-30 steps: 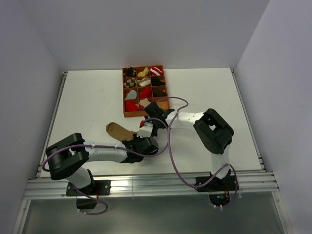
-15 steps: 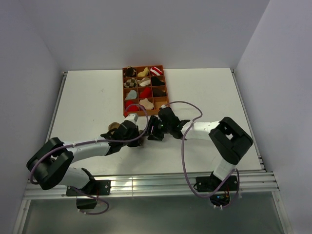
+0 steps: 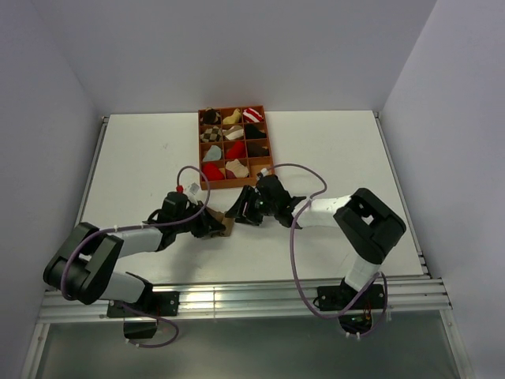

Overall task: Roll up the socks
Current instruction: Roll the sock at the center of the board.

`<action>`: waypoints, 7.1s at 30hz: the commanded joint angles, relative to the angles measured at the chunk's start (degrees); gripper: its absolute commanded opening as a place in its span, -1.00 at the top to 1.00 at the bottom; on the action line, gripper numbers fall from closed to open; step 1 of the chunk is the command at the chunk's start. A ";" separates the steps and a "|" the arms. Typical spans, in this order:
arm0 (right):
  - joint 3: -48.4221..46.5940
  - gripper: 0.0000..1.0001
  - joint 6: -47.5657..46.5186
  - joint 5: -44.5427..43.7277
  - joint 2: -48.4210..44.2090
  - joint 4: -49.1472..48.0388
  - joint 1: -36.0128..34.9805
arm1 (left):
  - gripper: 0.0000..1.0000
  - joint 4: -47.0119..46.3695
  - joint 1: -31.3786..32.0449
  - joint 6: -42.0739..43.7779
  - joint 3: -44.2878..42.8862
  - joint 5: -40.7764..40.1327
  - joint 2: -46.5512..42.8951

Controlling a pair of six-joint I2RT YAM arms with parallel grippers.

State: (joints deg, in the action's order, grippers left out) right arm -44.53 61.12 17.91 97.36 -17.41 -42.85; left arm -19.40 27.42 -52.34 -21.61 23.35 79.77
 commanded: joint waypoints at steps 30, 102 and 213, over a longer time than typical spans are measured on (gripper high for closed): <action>-13.63 1.00 -7.94 -1.29 10.21 16.92 0.22 | 0.69 8.66 -5.10 2.93 -3.79 -1.81 6.99; 0.14 -0.40 -1.10 1.33 -2.62 -2.97 2.68 | 0.99 6.24 5.73 3.83 -1.87 -8.81 -5.15; -10.50 -0.09 -2.25 1.34 2.94 14.73 1.10 | 0.99 23.54 27.89 15.16 -17.43 -36.66 5.50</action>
State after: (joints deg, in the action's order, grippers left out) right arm -58.94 55.70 18.55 105.51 6.72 -42.13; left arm 6.35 59.46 -36.45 -41.65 -29.28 87.79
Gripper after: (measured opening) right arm 0.520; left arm 0.069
